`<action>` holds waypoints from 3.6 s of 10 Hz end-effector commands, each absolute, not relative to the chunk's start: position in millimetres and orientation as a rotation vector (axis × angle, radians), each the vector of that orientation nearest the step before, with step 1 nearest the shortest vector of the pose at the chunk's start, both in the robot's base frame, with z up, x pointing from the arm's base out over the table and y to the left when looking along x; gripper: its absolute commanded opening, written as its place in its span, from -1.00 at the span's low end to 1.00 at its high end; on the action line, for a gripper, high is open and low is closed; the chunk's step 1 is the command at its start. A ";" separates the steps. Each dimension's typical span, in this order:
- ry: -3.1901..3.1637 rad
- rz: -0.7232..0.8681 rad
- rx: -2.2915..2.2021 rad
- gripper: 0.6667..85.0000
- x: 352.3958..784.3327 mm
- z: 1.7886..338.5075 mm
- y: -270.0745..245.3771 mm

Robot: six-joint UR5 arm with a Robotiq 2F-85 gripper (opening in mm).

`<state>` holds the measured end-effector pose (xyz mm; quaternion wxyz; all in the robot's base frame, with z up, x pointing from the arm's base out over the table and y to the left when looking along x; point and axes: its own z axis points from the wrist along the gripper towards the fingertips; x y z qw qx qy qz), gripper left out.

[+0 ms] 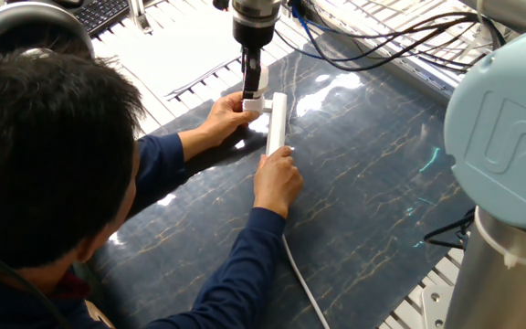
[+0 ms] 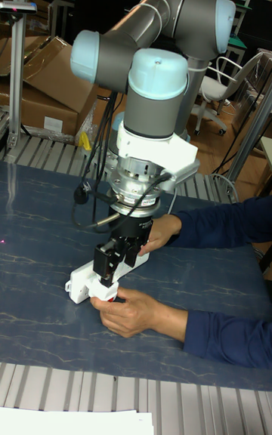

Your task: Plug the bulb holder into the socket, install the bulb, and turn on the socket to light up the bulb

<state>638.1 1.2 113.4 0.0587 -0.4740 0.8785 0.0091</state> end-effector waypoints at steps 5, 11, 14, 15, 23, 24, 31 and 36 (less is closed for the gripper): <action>2.399 -0.067 -1.800 0.38 647.2 114.7 -11.0; 2.391 -0.054 -1.802 0.35 640.7 115.1 -4.9; 2.382 -0.011 -1.801 0.37 635.7 110.3 -0.2; 2.386 0.005 -1.789 0.38 632.1 108.8 -0.8; 2.381 -0.001 -1.797 -0.11 630.8 109.9 -11.3; 2.386 -0.003 -1.786 -0.37 632.5 110.2 -10.9; 2.881 0.060 -1.124 -0.99 608.1 103.1 -17.5; 3.113 0.178 -0.480 -0.99 600.7 105.3 -1.5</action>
